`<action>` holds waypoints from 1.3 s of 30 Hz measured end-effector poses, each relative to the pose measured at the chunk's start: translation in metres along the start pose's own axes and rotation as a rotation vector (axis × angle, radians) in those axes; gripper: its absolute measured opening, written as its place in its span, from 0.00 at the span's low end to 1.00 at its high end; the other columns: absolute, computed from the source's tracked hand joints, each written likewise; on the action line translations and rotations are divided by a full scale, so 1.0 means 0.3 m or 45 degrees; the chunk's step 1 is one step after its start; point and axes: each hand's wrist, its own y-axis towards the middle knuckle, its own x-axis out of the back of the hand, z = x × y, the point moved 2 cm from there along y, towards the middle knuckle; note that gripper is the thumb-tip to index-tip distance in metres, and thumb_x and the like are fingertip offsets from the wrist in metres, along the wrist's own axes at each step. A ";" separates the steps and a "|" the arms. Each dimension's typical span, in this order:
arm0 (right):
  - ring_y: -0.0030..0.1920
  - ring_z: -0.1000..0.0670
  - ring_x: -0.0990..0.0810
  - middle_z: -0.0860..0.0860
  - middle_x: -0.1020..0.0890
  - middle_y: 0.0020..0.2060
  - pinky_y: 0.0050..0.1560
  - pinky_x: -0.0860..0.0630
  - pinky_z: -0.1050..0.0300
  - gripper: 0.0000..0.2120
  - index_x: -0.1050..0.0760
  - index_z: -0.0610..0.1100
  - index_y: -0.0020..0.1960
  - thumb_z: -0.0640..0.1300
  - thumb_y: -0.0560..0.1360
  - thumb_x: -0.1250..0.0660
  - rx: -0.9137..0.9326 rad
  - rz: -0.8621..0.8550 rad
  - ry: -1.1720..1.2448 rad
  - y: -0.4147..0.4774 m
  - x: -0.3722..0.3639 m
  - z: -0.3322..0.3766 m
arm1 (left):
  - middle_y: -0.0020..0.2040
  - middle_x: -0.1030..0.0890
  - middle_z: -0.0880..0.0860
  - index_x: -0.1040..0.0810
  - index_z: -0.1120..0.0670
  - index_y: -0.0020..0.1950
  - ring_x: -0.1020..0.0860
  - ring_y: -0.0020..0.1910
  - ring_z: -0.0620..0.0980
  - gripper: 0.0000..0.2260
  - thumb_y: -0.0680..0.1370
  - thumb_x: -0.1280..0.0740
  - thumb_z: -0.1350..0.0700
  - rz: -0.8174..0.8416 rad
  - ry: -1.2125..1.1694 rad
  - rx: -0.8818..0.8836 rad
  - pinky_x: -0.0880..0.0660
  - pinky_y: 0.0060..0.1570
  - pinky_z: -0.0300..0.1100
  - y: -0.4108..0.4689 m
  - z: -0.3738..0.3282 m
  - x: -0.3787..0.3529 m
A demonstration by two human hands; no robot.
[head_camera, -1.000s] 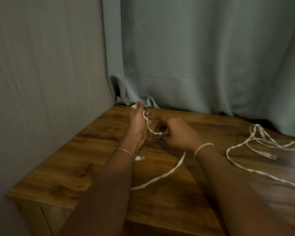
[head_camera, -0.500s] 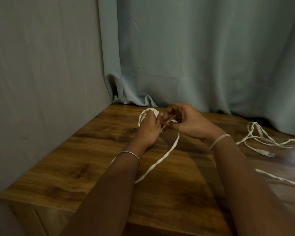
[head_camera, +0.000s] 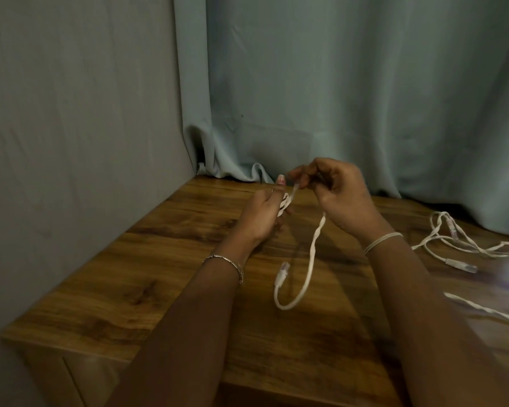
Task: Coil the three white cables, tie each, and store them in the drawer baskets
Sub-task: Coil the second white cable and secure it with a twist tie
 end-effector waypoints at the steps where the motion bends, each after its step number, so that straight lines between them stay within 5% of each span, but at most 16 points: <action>1: 0.52 0.53 0.17 0.44 0.16 0.47 0.54 0.20 0.57 0.23 0.25 0.50 0.39 0.22 0.73 0.41 -0.012 -0.025 0.015 0.000 0.007 -0.004 | 0.33 0.24 0.54 0.23 0.56 0.37 0.25 0.33 0.52 0.24 0.81 0.46 0.40 0.015 0.022 0.003 0.25 0.37 0.45 -0.005 -0.004 -0.001; 7: 0.36 0.50 0.20 0.45 0.20 0.41 0.39 0.21 0.59 0.16 0.22 0.38 0.46 0.21 0.71 0.41 -0.016 -0.157 0.000 -0.006 0.004 -0.050 | 0.24 0.37 0.50 0.23 0.60 0.42 0.39 0.21 0.46 0.21 0.80 0.39 0.42 0.316 -0.179 0.174 0.34 0.26 0.36 -0.042 -0.022 -0.003; 12: 0.35 0.53 0.20 0.49 0.19 0.38 0.38 0.24 0.62 0.16 0.22 0.45 0.44 0.26 0.76 0.40 -0.179 -0.177 0.056 -0.023 -0.021 -0.117 | 0.20 0.39 0.46 0.28 0.56 0.36 0.41 0.19 0.43 0.16 0.81 0.38 0.49 0.536 -0.379 0.331 0.32 0.30 0.38 -0.065 -0.025 0.002; 17: 0.37 0.50 0.20 0.52 0.17 0.43 0.40 0.20 0.51 0.15 0.22 0.47 0.52 0.30 0.78 0.41 -0.224 -0.105 -0.022 -0.043 -0.075 -0.167 | 0.19 0.39 0.45 0.31 0.54 0.35 0.40 0.17 0.42 0.15 0.79 0.40 0.50 0.514 -0.989 0.371 0.33 0.32 0.37 -0.044 -0.016 0.018; 21: 0.47 0.51 0.19 0.49 0.17 0.50 0.48 0.23 0.56 0.17 0.23 0.46 0.61 0.33 0.76 0.39 -0.162 0.080 -0.205 -0.062 -0.138 -0.140 | 0.21 0.36 0.47 0.29 0.55 0.38 0.37 0.20 0.42 0.16 0.81 0.44 0.49 0.517 -1.409 0.319 0.25 0.35 0.37 -0.035 -0.023 0.011; 26: 0.53 0.44 0.20 0.44 0.18 0.54 0.48 0.29 0.59 0.11 0.23 0.42 0.60 0.39 0.78 0.36 -0.311 0.564 -0.494 -0.078 -0.220 -0.137 | 0.25 0.34 0.48 0.28 0.56 0.40 0.34 0.25 0.44 0.16 0.83 0.45 0.49 0.131 -1.645 0.165 0.24 0.43 0.41 -0.007 -0.026 0.043; 30: 0.53 0.42 0.20 0.42 0.17 0.53 0.46 0.28 0.57 0.12 0.22 0.41 0.60 0.38 0.79 0.38 -0.283 0.645 -0.624 -0.070 -0.224 -0.098 | 0.25 0.34 0.48 0.29 0.55 0.39 0.34 0.25 0.45 0.17 0.84 0.46 0.50 -0.196 -1.545 0.139 0.28 0.49 0.43 0.019 -0.007 0.078; 34: 0.47 0.47 0.19 0.44 0.16 0.47 0.48 0.22 0.49 0.10 0.18 0.41 0.54 0.44 0.78 0.35 -0.253 0.704 -0.627 -0.071 -0.194 -0.046 | 0.25 0.32 0.48 0.29 0.56 0.40 0.31 0.26 0.45 0.16 0.84 0.46 0.52 -0.342 -1.241 0.155 0.28 0.40 0.41 0.031 0.007 0.071; 37: 0.44 0.49 0.18 0.46 0.15 0.44 0.46 0.21 0.51 0.10 0.18 0.44 0.54 0.47 0.77 0.32 -0.280 0.809 -0.582 -0.066 -0.160 -0.015 | 0.22 0.32 0.46 0.30 0.56 0.41 0.32 0.23 0.43 0.15 0.84 0.46 0.53 -0.414 -0.959 0.136 0.33 0.34 0.39 0.043 0.023 0.071; 39: 0.35 0.51 0.20 0.46 0.15 0.38 0.36 0.22 0.57 0.09 0.20 0.47 0.55 0.41 0.76 0.32 -0.371 0.797 -0.327 -0.063 -0.130 0.009 | 0.21 0.34 0.44 0.31 0.56 0.40 0.35 0.22 0.41 0.14 0.84 0.46 0.54 -0.437 -0.810 0.081 0.36 0.32 0.39 0.048 0.038 0.075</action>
